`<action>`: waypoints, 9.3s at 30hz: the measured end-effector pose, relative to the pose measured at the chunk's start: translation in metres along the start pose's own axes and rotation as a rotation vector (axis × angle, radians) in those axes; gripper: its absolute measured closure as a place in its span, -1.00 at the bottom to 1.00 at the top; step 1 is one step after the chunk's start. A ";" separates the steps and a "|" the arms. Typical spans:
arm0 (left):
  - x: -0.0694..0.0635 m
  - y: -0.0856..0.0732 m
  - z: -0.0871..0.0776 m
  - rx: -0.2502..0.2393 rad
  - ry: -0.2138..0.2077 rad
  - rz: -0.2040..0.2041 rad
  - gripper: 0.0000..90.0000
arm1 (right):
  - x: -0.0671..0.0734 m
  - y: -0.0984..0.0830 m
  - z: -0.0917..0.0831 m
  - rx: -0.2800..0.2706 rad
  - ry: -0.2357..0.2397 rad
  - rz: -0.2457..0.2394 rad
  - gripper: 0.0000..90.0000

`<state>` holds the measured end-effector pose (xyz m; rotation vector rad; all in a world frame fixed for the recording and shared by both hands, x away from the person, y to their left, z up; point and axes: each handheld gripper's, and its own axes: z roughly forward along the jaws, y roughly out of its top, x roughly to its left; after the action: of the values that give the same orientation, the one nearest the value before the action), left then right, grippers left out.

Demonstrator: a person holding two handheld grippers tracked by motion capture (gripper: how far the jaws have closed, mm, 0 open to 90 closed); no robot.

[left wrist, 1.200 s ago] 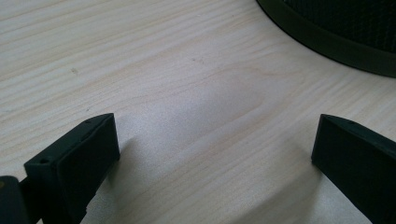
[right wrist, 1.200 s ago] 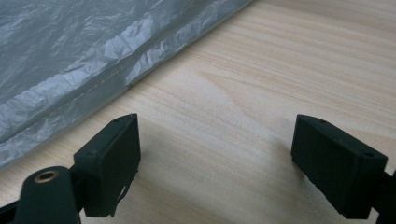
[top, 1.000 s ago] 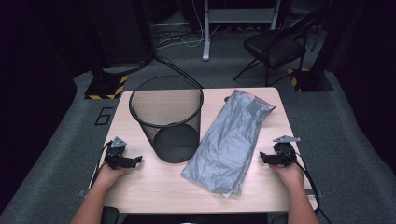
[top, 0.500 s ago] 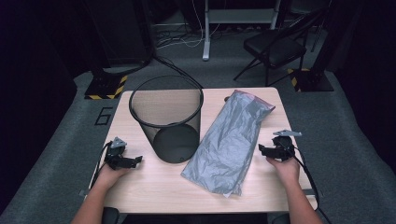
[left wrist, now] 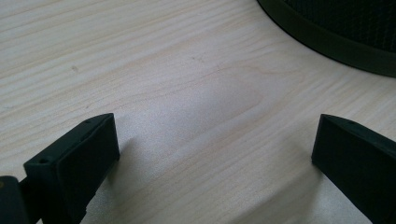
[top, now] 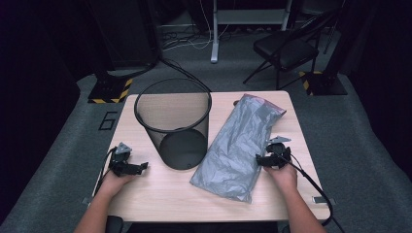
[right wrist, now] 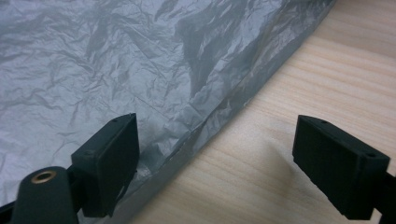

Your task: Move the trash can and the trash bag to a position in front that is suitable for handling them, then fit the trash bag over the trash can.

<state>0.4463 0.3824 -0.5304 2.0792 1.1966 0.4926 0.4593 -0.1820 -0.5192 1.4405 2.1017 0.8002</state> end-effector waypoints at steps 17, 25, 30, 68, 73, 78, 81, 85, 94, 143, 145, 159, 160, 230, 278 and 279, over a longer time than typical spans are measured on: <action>-0.001 -0.001 -0.001 0.002 0.000 0.005 -0.99 | -0.047 -0.016 -0.020 0.064 -0.058 0.030 -0.68; -0.001 -0.001 -0.001 0.000 -0.004 0.005 -0.99 | -0.064 -0.011 -0.036 0.047 -0.109 0.096 -0.70; -0.001 -0.001 -0.001 0.001 -0.004 0.006 -0.99 | -0.058 0.011 -0.032 0.023 -0.018 0.122 -0.97; -0.002 0.000 -0.002 0.015 0.002 -0.001 -0.97 | -0.038 0.005 0.013 -0.011 0.009 0.077 -0.67; -0.003 0.000 -0.003 0.023 0.004 -0.002 -0.94 | -0.036 0.005 0.009 -0.030 0.049 0.027 -0.33; -0.005 0.002 -0.008 0.024 -0.015 0.018 -0.70 | -0.033 0.005 0.006 -0.037 0.085 -0.002 0.08; -0.008 0.003 -0.011 0.041 -0.022 0.015 -0.50 | -0.033 0.006 0.005 -0.034 0.097 -0.012 0.31; -0.011 0.012 -0.018 0.067 -0.060 0.031 -0.33 | -0.034 0.006 0.004 -0.029 0.112 -0.018 0.59; -0.023 0.043 -0.044 -0.005 -0.128 0.059 -0.12 | -0.035 0.007 0.002 0.002 0.150 -0.025 0.95; -0.043 0.201 -0.167 -0.208 -0.136 0.097 -0.21 | -0.036 0.010 0.001 0.028 0.155 -0.047 0.95; -0.042 0.204 -0.160 -0.200 -0.144 0.087 -0.22 | -0.036 0.010 0.000 0.031 0.155 -0.045 0.95; -0.019 0.206 -0.131 -0.192 -0.181 -0.004 -0.13 | -0.037 0.010 0.001 0.030 0.157 -0.050 0.95; -0.018 0.206 -0.130 -0.191 -0.188 -0.006 -0.13 | -0.036 0.010 0.001 0.030 0.156 -0.051 0.95; -0.133 0.197 -0.130 -0.109 -0.306 0.212 -0.27 | -0.038 0.011 0.000 0.042 0.166 -0.033 0.95; -0.123 0.208 -0.142 -0.169 -0.319 0.223 -0.29 | -0.052 0.062 -0.086 -0.053 0.261 -0.037 0.96; -0.124 0.208 -0.143 -0.167 -0.320 0.226 -0.29 | -0.052 0.064 -0.089 -0.059 0.267 -0.043 0.96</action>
<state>0.4220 0.2560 -0.2802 2.0625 0.7169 0.3323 0.4607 -0.2313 -0.4086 1.3136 2.2732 1.0793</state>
